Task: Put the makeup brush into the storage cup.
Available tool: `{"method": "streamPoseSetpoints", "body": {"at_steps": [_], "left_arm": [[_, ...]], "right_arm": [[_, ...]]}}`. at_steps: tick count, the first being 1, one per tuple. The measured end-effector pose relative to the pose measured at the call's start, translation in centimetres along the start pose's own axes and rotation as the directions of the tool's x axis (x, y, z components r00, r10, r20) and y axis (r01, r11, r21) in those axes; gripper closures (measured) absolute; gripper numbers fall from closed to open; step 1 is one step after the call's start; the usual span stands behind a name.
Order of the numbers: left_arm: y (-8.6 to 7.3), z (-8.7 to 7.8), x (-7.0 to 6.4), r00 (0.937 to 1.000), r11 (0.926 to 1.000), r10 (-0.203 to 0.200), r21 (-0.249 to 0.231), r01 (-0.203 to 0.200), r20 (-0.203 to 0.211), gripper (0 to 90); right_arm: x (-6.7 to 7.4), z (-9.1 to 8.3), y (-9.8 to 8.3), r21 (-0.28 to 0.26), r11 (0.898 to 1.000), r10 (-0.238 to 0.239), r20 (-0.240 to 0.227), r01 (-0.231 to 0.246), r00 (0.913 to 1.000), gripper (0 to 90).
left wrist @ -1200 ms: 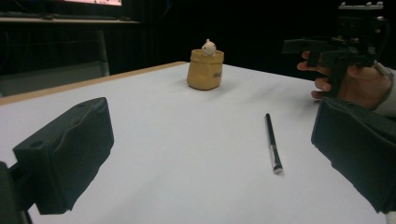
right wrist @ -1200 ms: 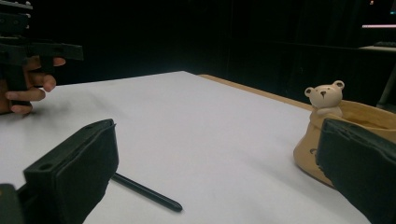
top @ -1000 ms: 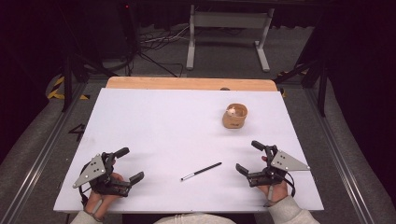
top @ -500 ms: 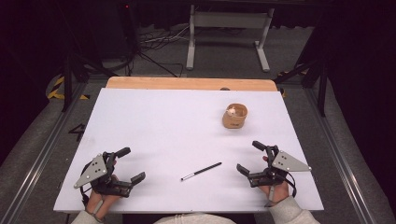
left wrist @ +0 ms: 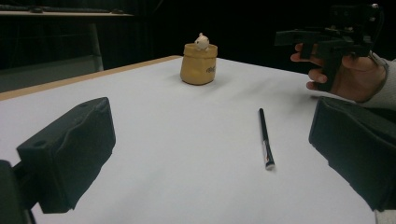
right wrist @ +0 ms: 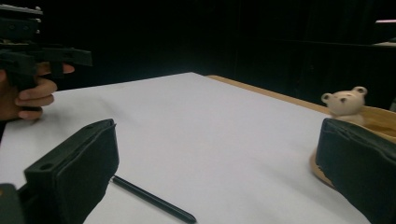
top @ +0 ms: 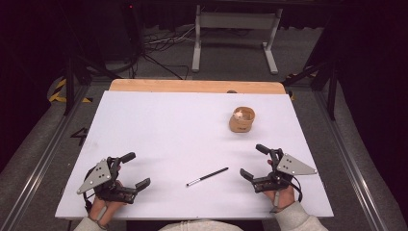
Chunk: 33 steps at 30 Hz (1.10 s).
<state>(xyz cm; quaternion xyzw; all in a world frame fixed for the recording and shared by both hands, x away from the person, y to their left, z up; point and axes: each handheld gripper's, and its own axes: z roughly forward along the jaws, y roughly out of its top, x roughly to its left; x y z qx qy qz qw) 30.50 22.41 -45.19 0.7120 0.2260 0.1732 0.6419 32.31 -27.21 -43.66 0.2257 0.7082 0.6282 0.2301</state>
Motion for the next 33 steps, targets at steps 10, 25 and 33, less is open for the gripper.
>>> {"method": "streamPoseSetpoints", "body": {"at_steps": [10,25,33], "left_arm": [[0.0,-0.1,-0.1,1.0,1.0,0.002,0.002,-0.002,0.005,1.4],[0.0,0.0,0.0,0.9999,1.0,0.004,0.004,-0.004,0.01,1.4],[0.0,0.1,-0.1,0.9999,1.0,0.007,0.006,-0.007,0.009,1.5]], "right_arm": [[2.2,2.5,1.0,-0.011,1.0,-0.012,-0.094,0.011,0.9955,0.0],[3.1,4.8,2.8,0.024,1.0,0.021,-0.162,-0.018,0.9865,0.2],[3.2,6.9,4.9,0.231,0.971,-0.016,-0.192,0.061,0.9812,4.2]]}}
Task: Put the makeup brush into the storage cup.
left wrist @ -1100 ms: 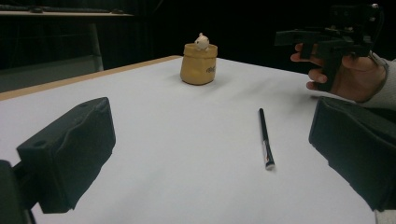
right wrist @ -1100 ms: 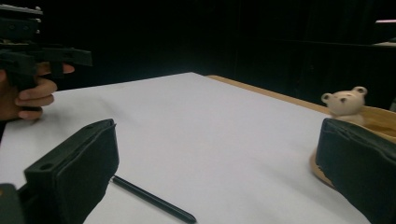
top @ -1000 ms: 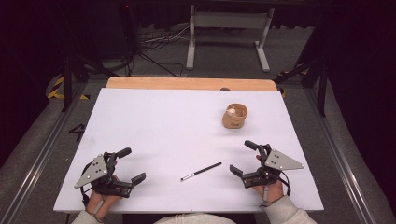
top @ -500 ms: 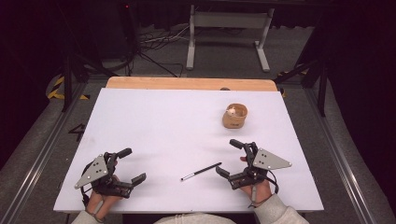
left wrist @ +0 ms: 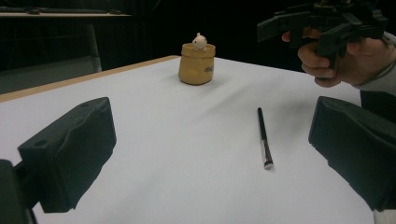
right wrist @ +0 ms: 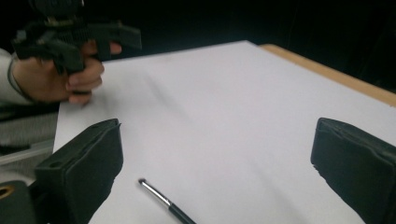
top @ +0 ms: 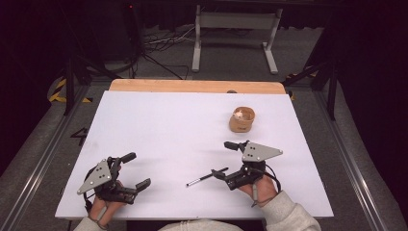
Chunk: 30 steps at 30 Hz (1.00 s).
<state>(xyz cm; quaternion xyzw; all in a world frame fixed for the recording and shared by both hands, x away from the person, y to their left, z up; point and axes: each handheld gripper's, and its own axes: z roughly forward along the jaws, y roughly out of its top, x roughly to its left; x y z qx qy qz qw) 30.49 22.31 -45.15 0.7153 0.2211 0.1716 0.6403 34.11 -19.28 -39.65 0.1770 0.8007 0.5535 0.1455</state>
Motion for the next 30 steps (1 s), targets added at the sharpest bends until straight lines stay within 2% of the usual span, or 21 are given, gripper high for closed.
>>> {"method": "streamPoseSetpoints", "body": {"at_steps": [4,7,10,11,15,16,18,19,20,21,25,29,30], "left_arm": [[0.0,0.1,0.0,1.0,1.0,0.002,-0.002,-0.002,0.001,1.6],[0.0,0.1,0.0,1.0,1.0,0.003,0.001,-0.003,-0.001,1.6],[0.0,0.1,0.0,1.0,1.0,0.002,0.004,-0.002,0.001,1.6],[0.0,0.1,0.0,1.0,1.0,0.002,0.004,-0.002,0.001,1.6],[-0.1,0.2,0.0,1.0,0.9998,0.006,0.017,-0.007,0.007,1.6],[-0.1,0.2,0.0,1.0,0.9998,0.006,0.017,-0.006,0.008,1.6],[-0.1,0.2,0.0,0.9999,0.9998,0.001,0.018,-0.002,0.01,1.6],[-0.1,0.3,-0.1,0.9999,0.9998,-0.002,0.019,0.002,0.01,1.6],[-0.1,0.3,0.0,0.9999,0.9998,0.002,0.021,-0.002,0.011,1.6],[-0.1,0.3,0.0,0.9999,0.9998,0.003,0.021,-0.003,0.011,1.6],[-0.1,0.3,0.0,0.9999,0.9997,0.008,0.024,-0.008,0.012,1.6],[-0.1,0.4,-0.1,0.9999,0.9996,0.011,0.026,-0.011,0.012,1.5],[-0.1,0.4,0.0,0.9998,0.9996,0.013,0.025,-0.013,0.012,1.5]], "right_arm": [[-0.5,0.6,1.2,0.111,0.994,0.007,0.024,-0.01,0.9997,4.6],[-0.6,1.2,1.9,0.2,0.98,-0.015,0.016,0.012,0.9998,4.6],[-0.5,1.8,2.6,0.281,0.959,-0.043,-0.005,0.043,0.9991,5.2],[-0.5,1.8,2.6,0.281,0.959,-0.043,-0.005,0.043,0.9991,5.2],[-0.4,2.7,3.4,0.369,0.925,-0.088,-0.024,0.09,0.9959,5.2],[-0.4,2.7,3.4,0.369,0.925,-0.088,-0.024,0.09,0.9959,5.2],[-0.4,2.9,3.7,0.398,0.912,-0.094,-0.029,0.097,0.9952,5.2],[-0.5,3.2,3.9,0.437,0.894,-0.095,-0.035,0.101,0.9949,5.2],[-0.5,3.2,3.9,0.437,0.894,-0.095,-0.035,0.101,0.9949,5.2],[-0.5,3.3,4.0,0.451,0.886,-0.097,-0.039,0.104,0.9945,5.2],[-0.5,3.9,4.5,0.519,0.845,-0.11,-0.067,0.129,0.9917,5.1],[-0.3,4.3,5.0,0.553,0.817,-0.136,-0.087,0.161,0.9869,4.7],[-0.3,4.5,5.1,0.566,0.807,-0.138,-0.096,0.168,0.9858,4.7]]}}
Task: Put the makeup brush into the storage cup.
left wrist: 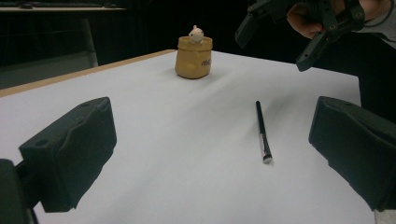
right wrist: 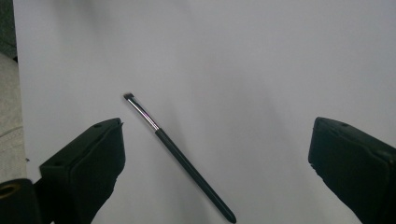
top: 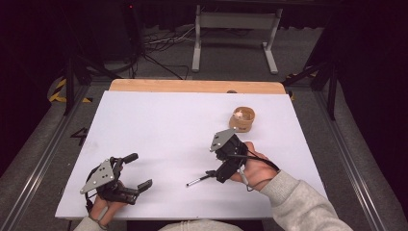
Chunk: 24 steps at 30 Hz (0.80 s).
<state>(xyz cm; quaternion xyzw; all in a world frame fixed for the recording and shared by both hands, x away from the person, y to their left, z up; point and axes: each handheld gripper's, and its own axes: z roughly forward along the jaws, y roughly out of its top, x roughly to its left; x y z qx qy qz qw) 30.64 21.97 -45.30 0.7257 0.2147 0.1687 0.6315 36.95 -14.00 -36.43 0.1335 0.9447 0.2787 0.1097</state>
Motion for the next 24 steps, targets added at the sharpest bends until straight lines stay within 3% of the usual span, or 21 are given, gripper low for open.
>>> {"method": "streamPoseSetpoints", "body": {"at_steps": [5,7,12,24], "left_arm": [[0.0,0.0,-0.1,1.0,1.0,0.002,0.003,-0.002,0.003,1.6],[0.0,0.0,-0.1,1.0,1.0,0.001,0.006,-0.001,0.004,1.6],[0.0,0.1,-0.1,1.0,1.0,-0.003,0.009,0.003,0.007,1.6],[0.0,0.2,-0.2,0.9999,0.9999,0.008,0.01,-0.008,0.012,1.7]], "right_arm": [[0.0,0.5,0.6,0.086,0.996,-0.016,-0.023,0.018,0.9996,4.7],[-0.1,0.6,0.7,0.096,0.995,-0.019,-0.028,0.022,0.9994,4.6],[-0.3,1.2,1.1,0.173,0.984,-0.024,-0.065,0.035,0.9976,4.6],[-0.5,2.0,1.6,0.244,0.969,-0.027,-0.091,0.049,0.9955,5.4]]}}
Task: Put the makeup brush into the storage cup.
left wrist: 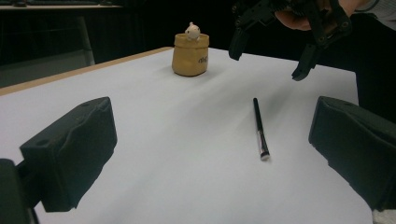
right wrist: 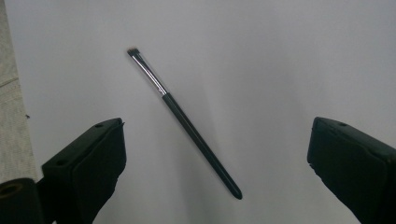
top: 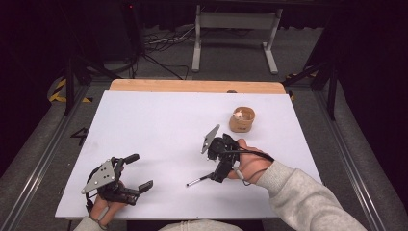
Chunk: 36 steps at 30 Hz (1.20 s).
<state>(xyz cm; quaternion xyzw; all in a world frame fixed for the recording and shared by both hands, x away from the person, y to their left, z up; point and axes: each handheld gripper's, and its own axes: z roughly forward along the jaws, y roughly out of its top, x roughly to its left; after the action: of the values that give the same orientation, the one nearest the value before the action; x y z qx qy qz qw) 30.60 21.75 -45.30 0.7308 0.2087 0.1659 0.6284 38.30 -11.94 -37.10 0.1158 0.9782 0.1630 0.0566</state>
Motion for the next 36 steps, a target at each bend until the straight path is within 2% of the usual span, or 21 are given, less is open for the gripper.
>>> {"method": "streamPoseSetpoints", "body": {"at_steps": [10,11,19,27,36], "left_arm": [[0.0,0.0,0.0,1.0,1.0,0.0,0.002,0.0,0.003,1.7],[0.0,0.0,0.0,1.0,1.0,-0.001,0.0,0.001,0.002,1.7],[0.0,0.0,0.1,1.0,1.0,0.006,0.001,-0.006,0.003,1.7],[0.0,0.0,0.0,1.0,1.0,-0.001,0.0,0.001,0.005,1.7],[0.0,0.0,0.0,1.0,1.0,-0.004,0.003,0.004,0.006,1.7]], "right_arm": [[-0.2,1.3,0.2,0.026,1.0,-0.005,-0.02,0.006,0.9998,7.8],[-0.2,1.4,0.2,0.027,1.0,0.007,-0.027,-0.007,0.9996,7.8],[-0.3,2.6,0.2,0.039,0.999,0.01,-0.047,-0.008,0.9988,9.8],[-0.1,3.8,0.2,0.066,0.998,-0.002,-0.066,0.007,0.9978,12.9],[-0.1,4.7,0.1,0.092,0.996,-0.015,-0.062,0.021,0.9979,17.9]]}}
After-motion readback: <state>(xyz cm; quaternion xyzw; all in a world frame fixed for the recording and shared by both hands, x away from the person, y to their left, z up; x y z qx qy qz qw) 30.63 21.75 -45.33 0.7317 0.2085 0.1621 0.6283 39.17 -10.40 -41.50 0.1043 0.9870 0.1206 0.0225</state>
